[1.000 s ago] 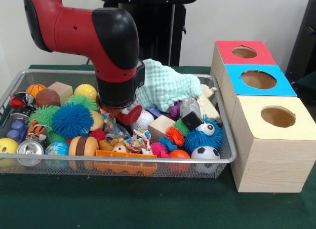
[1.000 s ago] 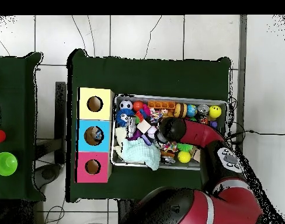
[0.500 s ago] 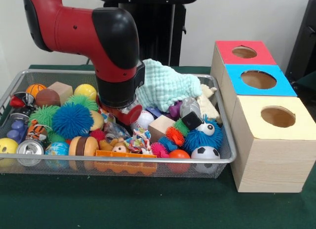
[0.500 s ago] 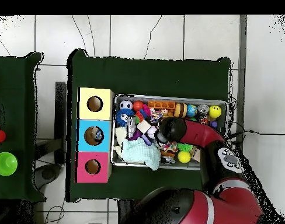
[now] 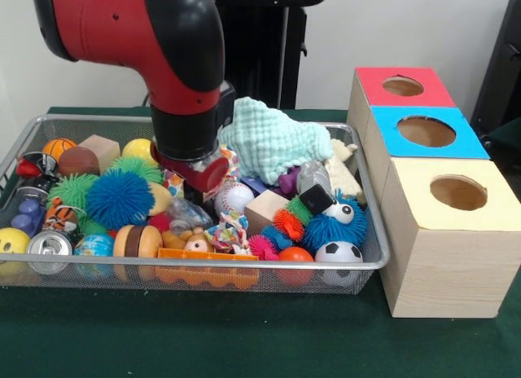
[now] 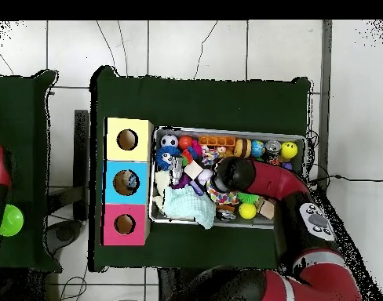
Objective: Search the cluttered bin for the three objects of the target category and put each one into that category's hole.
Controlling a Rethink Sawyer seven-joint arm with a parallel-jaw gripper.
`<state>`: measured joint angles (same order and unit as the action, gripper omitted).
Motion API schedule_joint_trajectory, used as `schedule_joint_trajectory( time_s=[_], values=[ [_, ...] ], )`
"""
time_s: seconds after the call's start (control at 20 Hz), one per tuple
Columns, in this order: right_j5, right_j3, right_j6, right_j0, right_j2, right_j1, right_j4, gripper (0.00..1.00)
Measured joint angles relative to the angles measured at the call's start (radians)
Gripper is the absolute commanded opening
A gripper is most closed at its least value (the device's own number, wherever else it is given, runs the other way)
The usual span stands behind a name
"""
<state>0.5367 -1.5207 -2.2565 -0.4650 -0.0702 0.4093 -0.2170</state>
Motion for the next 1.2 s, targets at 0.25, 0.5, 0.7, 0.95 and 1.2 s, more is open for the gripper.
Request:
schedule_joint_trajectory(
  time_s=[0.25, 0.5, 0.7, 0.95, 1.2],
  values=[
    [0.003, -0.009, 0.000, -0.019, 0.000, 0.038, 0.000, 0.00],
    [0.012, -0.013, 0.000, -0.038, 0.000, 0.072, 0.000, 0.00],
    [0.012, -0.015, 0.000, -0.050, 0.000, 0.087, 0.000, 0.00],
    [0.012, -0.016, 0.000, -0.055, 0.000, 0.100, 0.000, 0.00],
    [0.012, -0.019, 0.000, -0.055, 0.000, 0.100, 0.000, 0.00]
  ],
)
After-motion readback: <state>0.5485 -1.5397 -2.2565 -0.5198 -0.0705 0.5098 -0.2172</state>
